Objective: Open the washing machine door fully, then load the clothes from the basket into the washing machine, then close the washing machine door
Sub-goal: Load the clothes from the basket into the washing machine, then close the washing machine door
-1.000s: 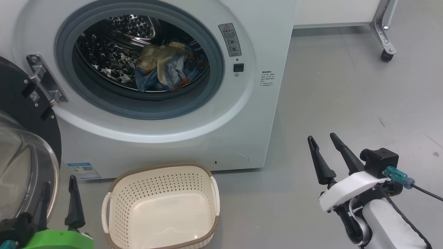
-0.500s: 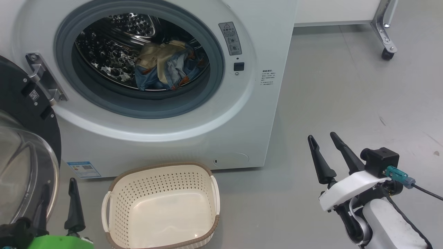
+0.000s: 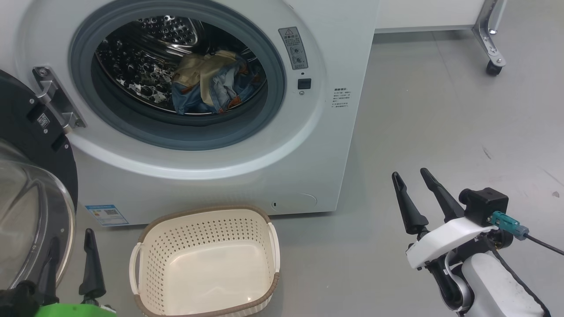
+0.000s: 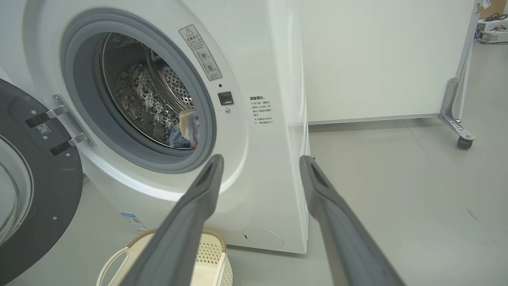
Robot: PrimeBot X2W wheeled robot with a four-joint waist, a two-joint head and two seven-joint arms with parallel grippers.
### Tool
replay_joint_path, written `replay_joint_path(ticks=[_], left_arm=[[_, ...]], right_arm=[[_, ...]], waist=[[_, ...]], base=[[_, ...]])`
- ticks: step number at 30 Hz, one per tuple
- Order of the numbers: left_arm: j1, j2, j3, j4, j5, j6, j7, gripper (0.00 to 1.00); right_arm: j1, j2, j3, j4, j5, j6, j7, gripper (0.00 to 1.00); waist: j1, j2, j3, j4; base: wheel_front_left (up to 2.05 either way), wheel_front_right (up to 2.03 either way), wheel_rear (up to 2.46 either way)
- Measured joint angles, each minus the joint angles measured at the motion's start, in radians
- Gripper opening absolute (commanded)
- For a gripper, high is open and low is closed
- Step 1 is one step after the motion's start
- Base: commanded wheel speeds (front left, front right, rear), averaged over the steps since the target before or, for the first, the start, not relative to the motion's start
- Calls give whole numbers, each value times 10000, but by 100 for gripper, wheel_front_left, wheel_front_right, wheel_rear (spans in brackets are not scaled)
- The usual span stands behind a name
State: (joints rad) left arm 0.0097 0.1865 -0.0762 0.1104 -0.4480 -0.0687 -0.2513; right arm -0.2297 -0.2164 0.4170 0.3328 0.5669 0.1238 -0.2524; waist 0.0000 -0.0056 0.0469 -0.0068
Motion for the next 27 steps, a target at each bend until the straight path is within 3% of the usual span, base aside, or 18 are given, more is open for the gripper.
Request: replay_joint_path(ticks=[27], left_arm=[[208, -128, 77, -163, 92, -35, 0, 100]], right_arm=[[-2, -13, 8, -2, 59, 0, 0, 100]], waist=[[0, 0, 38, -31]], base=[[-83, 83, 0]])
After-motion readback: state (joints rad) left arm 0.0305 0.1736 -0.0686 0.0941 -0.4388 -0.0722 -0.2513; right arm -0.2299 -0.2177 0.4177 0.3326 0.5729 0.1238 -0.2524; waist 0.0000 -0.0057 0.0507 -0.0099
